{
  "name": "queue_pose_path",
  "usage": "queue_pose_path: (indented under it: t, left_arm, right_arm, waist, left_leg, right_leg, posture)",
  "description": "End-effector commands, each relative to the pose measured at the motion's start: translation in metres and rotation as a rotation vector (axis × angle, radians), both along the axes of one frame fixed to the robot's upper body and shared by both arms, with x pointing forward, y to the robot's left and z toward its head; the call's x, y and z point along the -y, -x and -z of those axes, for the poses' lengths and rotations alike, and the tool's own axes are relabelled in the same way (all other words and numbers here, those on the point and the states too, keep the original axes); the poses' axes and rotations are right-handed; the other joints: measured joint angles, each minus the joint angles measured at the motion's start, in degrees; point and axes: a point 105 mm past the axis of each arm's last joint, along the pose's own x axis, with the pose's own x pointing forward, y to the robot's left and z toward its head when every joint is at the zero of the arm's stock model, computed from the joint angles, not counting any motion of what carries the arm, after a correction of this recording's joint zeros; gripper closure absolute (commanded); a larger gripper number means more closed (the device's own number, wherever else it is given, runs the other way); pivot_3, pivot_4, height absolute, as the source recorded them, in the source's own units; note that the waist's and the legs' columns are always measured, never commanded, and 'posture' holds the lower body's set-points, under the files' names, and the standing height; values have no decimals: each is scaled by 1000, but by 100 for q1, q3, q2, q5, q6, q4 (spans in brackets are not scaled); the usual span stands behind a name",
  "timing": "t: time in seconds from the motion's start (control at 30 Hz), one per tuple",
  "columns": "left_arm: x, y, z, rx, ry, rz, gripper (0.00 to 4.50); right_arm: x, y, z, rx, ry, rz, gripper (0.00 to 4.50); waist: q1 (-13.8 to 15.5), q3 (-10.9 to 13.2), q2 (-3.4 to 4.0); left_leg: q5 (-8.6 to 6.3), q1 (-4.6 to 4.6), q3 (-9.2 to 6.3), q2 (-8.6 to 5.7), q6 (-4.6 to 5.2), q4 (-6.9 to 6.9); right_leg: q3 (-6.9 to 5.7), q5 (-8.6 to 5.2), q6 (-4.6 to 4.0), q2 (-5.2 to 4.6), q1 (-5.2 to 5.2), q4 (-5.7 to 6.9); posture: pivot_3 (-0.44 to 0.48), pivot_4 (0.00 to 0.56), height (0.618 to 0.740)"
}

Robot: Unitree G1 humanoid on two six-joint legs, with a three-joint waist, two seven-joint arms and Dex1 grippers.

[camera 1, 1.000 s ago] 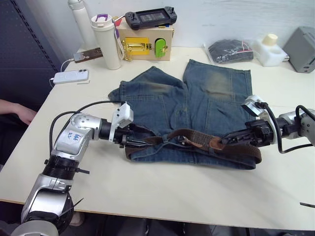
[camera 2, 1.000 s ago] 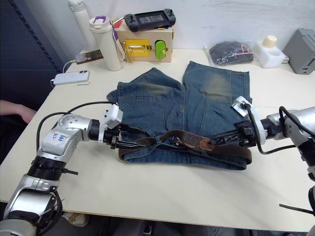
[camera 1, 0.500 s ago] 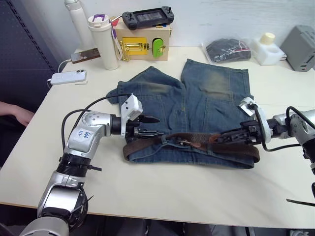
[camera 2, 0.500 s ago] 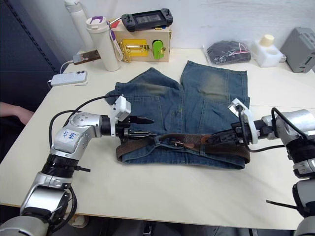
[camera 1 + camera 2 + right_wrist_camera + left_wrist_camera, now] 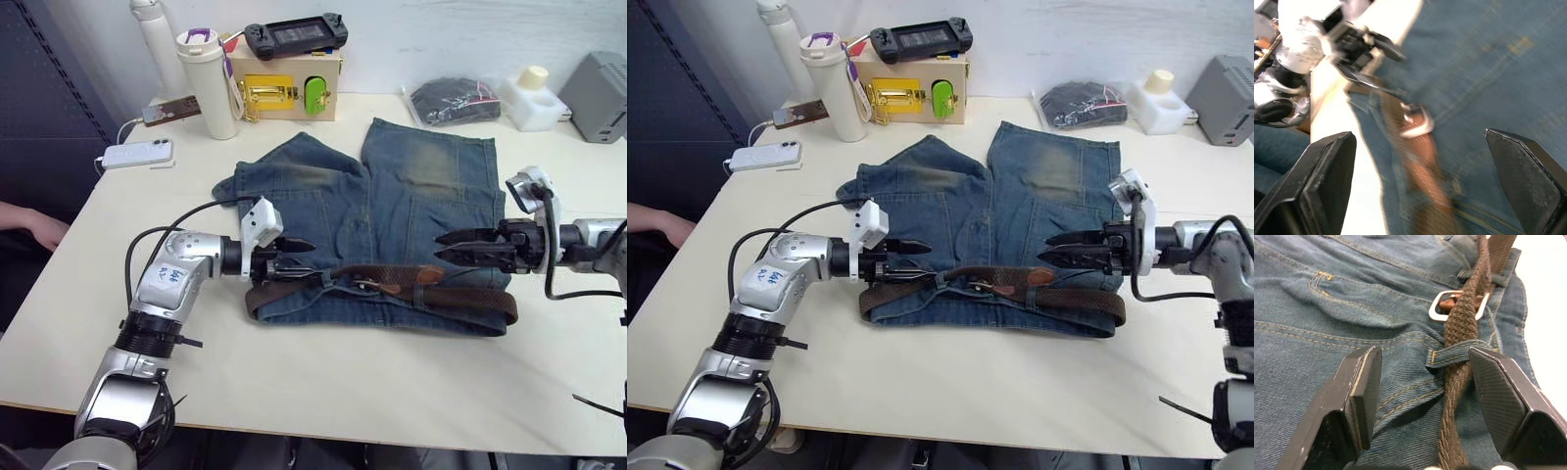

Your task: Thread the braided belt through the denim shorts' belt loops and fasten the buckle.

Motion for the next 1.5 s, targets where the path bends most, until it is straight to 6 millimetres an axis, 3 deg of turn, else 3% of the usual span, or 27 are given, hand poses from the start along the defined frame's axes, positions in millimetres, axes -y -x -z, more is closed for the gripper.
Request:
queue_pose_path:
  t: [0.03,0.33,0.6,0.9,1.2,1.5]
  left_arm:
    - [1,-8,1,16,-10,-43,1343]
    - [10,-17,20,41,-62,-73,1343]
    - [16,-9,45,110,-176,-40,1343]
    - [16,-10,43,125,-163,-46,1343]
    - [19,-11,39,147,-155,-43,1343]
    - [17,-14,36,153,-150,-57,1343]
  right_arm:
    - [-10,13,-19,94,-43,-13,10]
    - [-45,46,-11,269,7,3,10]
    - [-58,45,4,254,35,146,10]
    - [-46,38,24,99,6,325,10]
    - [-58,21,43,-227,-262,460,10]
    - [-55,24,42,-346,-326,500,10]
  waist:
    - [0,0,0]
    - [16,-1,-2]
    - [31,-4,-6]
    - [108,-5,-8]
    - [131,-14,-24]
    - [130,-15,-24]
  left_leg:
    - [0,2,0,0,0,0]
    - [1,8,-1,0,2,-1]
    - [1,24,-2,-3,3,-4]
    - [-3,85,-1,-5,9,-21]
    - [-3,87,-2,-7,10,-17]
    - [-4,87,-4,-9,12,-17]
  right_leg:
    - [0,0,0,0,2,0]
    - [2,1,2,1,11,-4]
    - [6,2,4,0,25,-5]
    - [11,2,3,3,84,-28]
    - [23,2,3,5,85,-16]
    - [27,2,3,9,85,-17]
  posture:
    - [0,150,645]
    - [0,150,645]
    - [0,150,645]
    - [0,150,645]
    - [0,150,645]
    - [0,150,645]
